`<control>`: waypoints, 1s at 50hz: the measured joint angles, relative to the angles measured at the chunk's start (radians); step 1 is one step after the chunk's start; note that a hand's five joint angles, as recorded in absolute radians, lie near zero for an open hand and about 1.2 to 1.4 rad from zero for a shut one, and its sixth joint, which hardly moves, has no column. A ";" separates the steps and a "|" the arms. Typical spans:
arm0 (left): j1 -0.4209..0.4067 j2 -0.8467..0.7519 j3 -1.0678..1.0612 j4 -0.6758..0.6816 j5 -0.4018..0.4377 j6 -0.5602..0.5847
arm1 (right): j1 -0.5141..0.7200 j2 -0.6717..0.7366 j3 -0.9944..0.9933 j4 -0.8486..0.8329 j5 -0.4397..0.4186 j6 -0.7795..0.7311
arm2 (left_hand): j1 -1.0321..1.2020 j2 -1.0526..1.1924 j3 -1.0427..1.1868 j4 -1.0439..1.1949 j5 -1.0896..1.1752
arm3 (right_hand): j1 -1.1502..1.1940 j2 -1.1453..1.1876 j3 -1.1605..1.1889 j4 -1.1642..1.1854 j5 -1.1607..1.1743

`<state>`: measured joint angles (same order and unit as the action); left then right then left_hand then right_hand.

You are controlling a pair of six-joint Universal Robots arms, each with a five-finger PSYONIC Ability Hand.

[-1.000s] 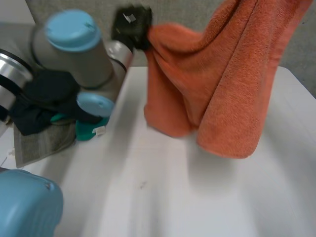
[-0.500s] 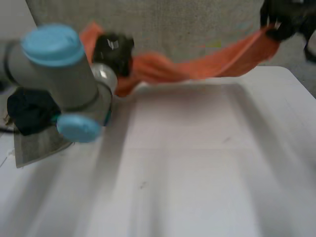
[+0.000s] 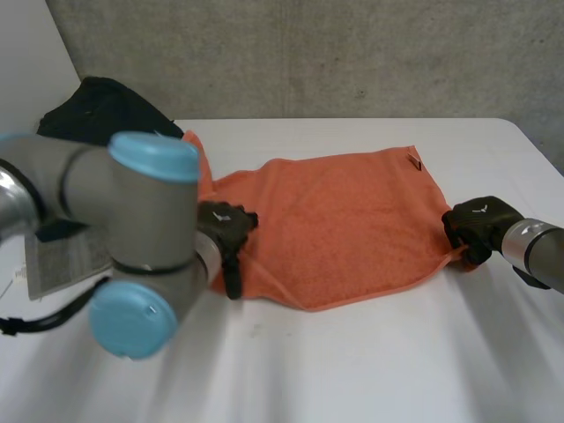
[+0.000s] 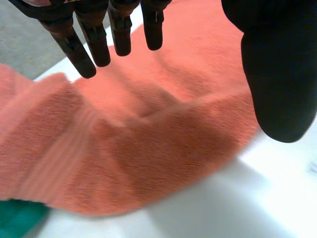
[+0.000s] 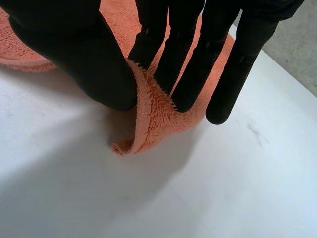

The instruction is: Fold the laundry.

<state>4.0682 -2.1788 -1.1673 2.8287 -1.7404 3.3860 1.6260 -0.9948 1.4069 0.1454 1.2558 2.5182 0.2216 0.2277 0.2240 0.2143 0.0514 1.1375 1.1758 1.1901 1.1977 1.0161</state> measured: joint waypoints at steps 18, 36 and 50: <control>0.255 -0.076 0.193 -0.076 0.113 0.265 | -0.010 -0.032 0.073 -0.029 -0.066 0.026 | 0.021 0.020 0.017 0.034 0.021 | 0.000 0.000 0.000 0.000 0.000; 0.239 -0.288 0.436 -0.082 0.175 0.438 | 0.000 -0.023 0.100 -0.039 -0.074 -0.018 | 0.139 0.125 0.126 0.134 0.122 | 0.000 0.000 0.000 0.000 0.000; 0.202 -0.364 0.483 -0.103 0.107 0.456 | -0.010 -0.026 0.091 -0.035 -0.075 -0.039 | 0.294 0.286 0.285 0.300 0.288 | 0.000 0.000 0.000 0.000 0.000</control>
<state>4.2706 -2.5424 -0.6846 2.7256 -1.6335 3.8424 1.6160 -1.0211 1.4981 0.1102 1.1809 2.4794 0.5159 0.5140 0.5085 0.5145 0.3393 1.1375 1.1758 1.1901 1.1977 1.0161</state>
